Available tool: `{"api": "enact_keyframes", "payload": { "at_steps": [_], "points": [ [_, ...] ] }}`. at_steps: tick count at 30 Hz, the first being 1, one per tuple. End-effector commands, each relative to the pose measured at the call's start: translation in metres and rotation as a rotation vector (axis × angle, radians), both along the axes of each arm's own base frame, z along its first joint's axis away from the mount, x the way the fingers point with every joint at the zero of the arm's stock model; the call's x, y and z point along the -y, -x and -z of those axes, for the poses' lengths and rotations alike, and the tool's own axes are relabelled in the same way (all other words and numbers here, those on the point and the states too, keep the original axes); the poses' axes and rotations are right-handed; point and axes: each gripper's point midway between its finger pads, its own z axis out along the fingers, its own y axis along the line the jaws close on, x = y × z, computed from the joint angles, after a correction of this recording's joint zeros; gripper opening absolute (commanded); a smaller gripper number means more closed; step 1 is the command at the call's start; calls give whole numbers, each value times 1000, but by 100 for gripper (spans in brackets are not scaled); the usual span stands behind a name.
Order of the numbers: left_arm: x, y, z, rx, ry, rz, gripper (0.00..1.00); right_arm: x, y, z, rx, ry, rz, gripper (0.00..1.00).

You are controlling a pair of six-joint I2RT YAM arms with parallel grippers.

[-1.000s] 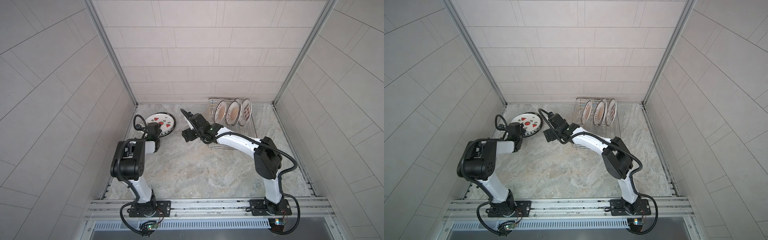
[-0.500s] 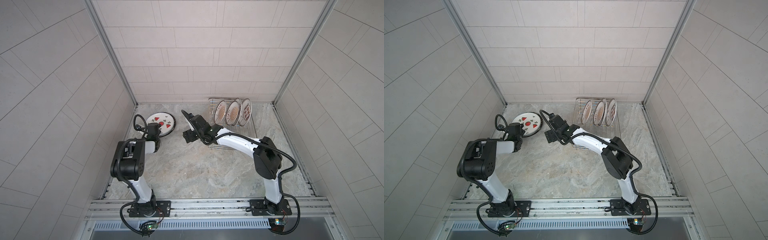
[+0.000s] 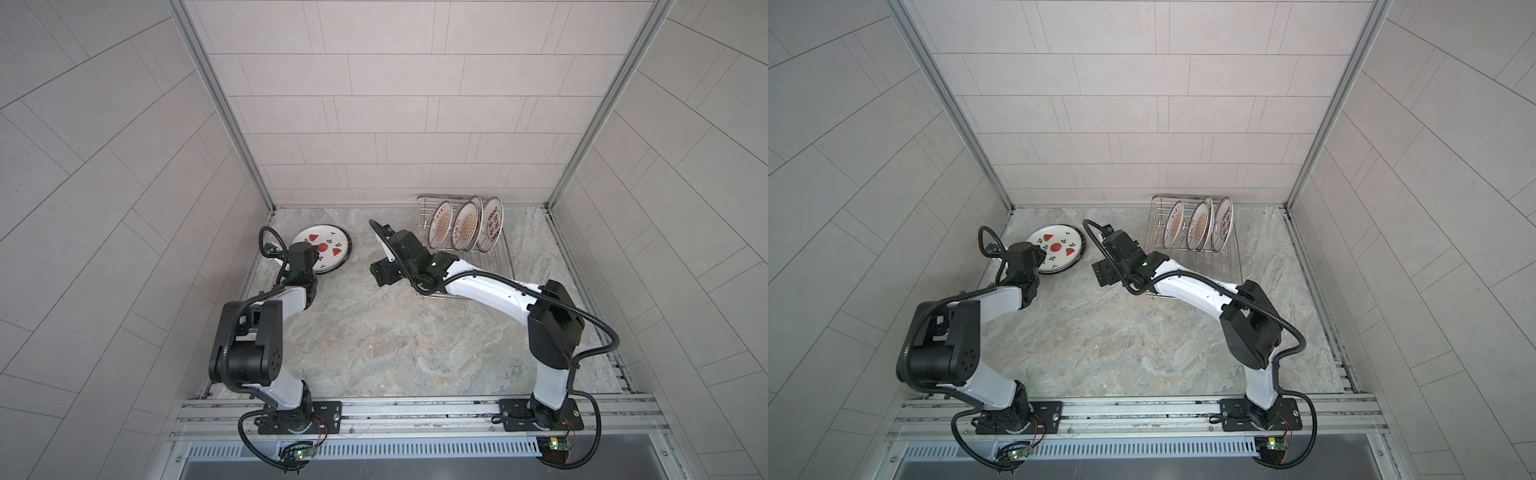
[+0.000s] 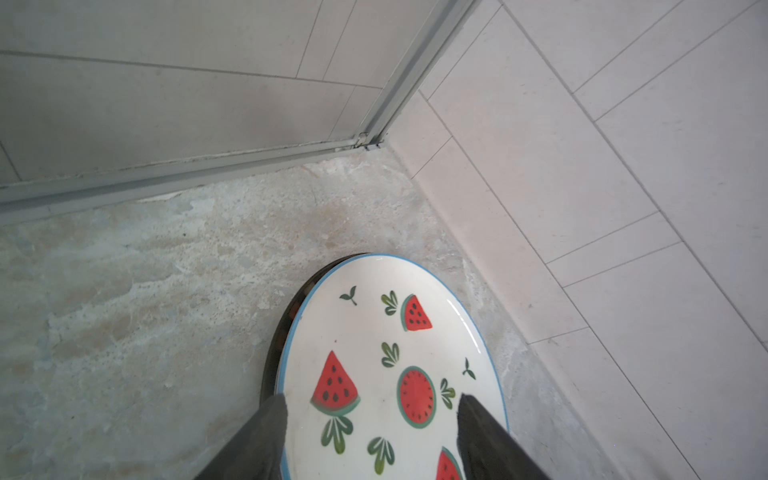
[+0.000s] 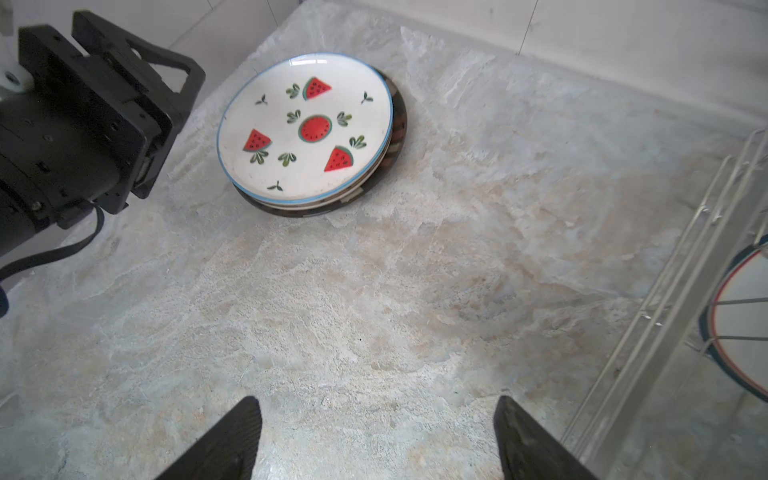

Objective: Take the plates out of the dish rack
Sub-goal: 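Open the left gripper and withdraw both grippers from the stack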

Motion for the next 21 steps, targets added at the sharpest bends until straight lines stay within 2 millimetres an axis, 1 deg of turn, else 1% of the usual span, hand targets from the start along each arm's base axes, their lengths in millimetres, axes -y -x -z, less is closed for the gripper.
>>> {"api": "enact_keyframes", "payload": {
  "at_steps": [1, 2, 3, 4, 8, 9, 12, 15, 16, 21],
  "points": [
    [4, 14, -21, 49, -18, 23, 80, 12, 7, -45, 119, -47, 21, 89],
    [6, 17, -28, 68, -16, 40, 84, 18, 10, -52, 140, -52, 33, 89],
    [9, 20, -35, 85, -14, 54, 91, 24, 13, -57, 156, -59, 45, 89],
    [13, 24, -41, 102, -13, 77, 99, 32, 15, -65, 180, -65, 64, 90],
    [33, 32, -63, 162, -8, 171, 100, 69, 27, -83, 254, -74, 142, 91],
    [40, 33, -69, 180, -4, 197, 100, 78, 30, -86, 274, -76, 160, 92],
    [65, 36, -88, 234, -4, 285, 100, 113, 40, -96, 343, -82, 256, 96],
    [93, 42, -107, 279, -24, 370, 100, 148, 49, -101, 394, -71, 340, 100],
    [106, 45, -113, 292, -33, 408, 100, 160, 51, -102, 400, -65, 363, 100],
    [157, 59, -134, 334, -90, 545, 100, 214, 55, -105, 398, -67, 480, 100]
  ]
}}
